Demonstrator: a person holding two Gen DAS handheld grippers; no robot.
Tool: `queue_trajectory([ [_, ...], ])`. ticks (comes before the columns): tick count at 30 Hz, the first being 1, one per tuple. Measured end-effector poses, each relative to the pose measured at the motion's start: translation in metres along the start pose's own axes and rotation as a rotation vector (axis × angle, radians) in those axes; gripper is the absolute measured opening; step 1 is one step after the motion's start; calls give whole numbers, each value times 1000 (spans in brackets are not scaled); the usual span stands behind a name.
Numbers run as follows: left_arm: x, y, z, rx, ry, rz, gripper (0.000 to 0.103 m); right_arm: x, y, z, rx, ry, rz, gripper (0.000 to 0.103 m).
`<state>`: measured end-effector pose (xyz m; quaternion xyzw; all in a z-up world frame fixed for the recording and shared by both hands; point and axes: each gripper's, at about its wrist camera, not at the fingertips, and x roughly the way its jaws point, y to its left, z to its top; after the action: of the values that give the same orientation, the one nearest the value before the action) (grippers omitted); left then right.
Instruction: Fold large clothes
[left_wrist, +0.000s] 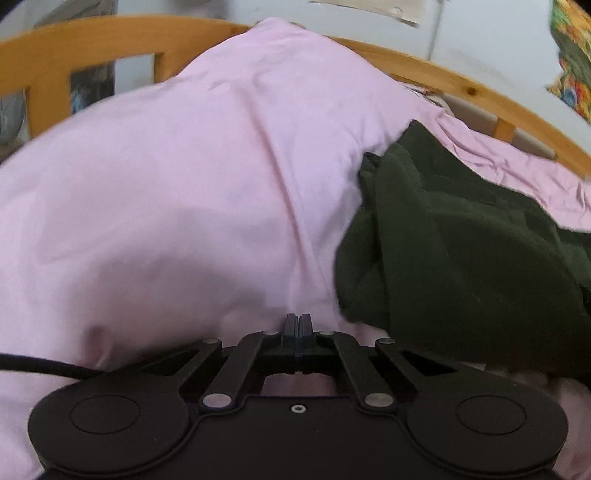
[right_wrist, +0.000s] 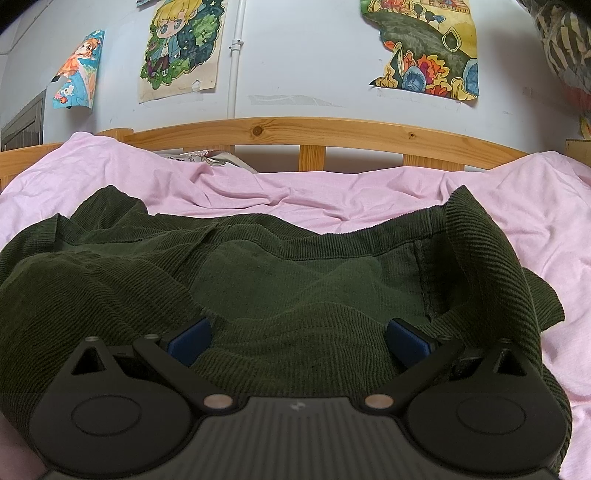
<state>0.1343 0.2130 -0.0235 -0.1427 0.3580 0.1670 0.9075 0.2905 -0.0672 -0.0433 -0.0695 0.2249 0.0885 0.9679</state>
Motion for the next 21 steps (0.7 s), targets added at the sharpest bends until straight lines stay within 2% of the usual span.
queue_trajectory([
  [2,-6,-6,2,32,-29,-33,0,0,0,0,0,0,0,103],
  [4,-13,-10,3,25,-50,-125,2,0,0,0,0,0,0,103],
  [5,-15,-12,3,16,-56,-169,17,0,-1,0,-1,1,0,103],
  [6,-17,-16,3,10,-55,-208,26,0,-1,0,-1,1,0,103],
  [7,-17,-20,2,4,-45,-233,38,0,-1,0,0,1,0,103],
  [11,-5,-25,-1,-120,49,-377,64,0,-1,0,2,1,1,103],
  [15,22,-34,-1,-235,98,-350,75,0,1,1,8,2,4,103],
  [18,39,-41,5,-260,84,-317,80,-1,1,1,17,3,7,103],
  [21,46,-48,9,-292,65,-279,75,-3,-2,2,36,2,20,103],
])
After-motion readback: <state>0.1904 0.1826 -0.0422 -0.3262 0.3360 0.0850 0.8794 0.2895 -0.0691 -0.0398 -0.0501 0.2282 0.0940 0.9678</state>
